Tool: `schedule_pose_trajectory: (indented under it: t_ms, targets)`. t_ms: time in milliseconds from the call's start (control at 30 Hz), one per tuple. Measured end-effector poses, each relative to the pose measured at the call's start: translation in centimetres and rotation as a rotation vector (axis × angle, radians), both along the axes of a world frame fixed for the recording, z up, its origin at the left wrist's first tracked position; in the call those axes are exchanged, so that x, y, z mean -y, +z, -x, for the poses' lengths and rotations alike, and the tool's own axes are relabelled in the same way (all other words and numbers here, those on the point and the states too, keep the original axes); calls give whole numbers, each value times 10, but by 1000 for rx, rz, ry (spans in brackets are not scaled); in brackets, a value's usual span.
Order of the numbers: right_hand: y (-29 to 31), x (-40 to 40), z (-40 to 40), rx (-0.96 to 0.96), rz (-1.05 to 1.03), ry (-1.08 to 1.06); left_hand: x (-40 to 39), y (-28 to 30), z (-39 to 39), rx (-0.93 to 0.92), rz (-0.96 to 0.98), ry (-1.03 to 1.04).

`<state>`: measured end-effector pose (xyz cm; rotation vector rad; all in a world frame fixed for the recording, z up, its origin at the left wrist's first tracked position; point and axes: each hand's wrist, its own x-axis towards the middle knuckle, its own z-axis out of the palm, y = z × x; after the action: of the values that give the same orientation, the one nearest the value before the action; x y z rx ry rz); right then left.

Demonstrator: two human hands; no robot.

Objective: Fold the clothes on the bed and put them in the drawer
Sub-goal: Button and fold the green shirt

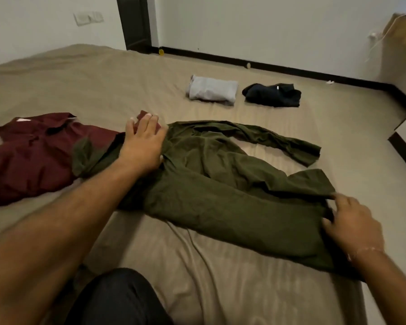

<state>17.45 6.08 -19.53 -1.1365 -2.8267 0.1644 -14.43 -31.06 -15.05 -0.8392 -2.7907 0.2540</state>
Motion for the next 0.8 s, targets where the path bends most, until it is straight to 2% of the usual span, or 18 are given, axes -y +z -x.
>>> schedule_pose_trajectory:
  t_ms: [67, 100, 167, 233, 300, 467, 633, 800]
  targets:
    - [-10, 37, -20, -140, -49, 268, 14, -29, -45, -36, -241, -309]
    - [-18, 53, -30, -124, -14, 391, 23, -49, -65, -24, -281, -486]
    - [-40, 67, -44, 53, 26, 556, 53, -90, -89, 82, -198, -634]
    - [-58, 63, -50, 224, 34, 536, 81, -122, -82, 153, -131, -551]
    - [-62, 50, -50, 286, 53, 480, 93, -135, -66, 151, -137, -439]
    - [-44, 19, -40, 489, 33, 484, 82, -118, -30, 66, -37, -311]
    - [-23, 12, -28, 574, 75, 502, 63, -88, -16, 198, 63, -205]
    - [3, 12, -63, 567, 132, 468, 85, -54, -60, 330, 262, -176]
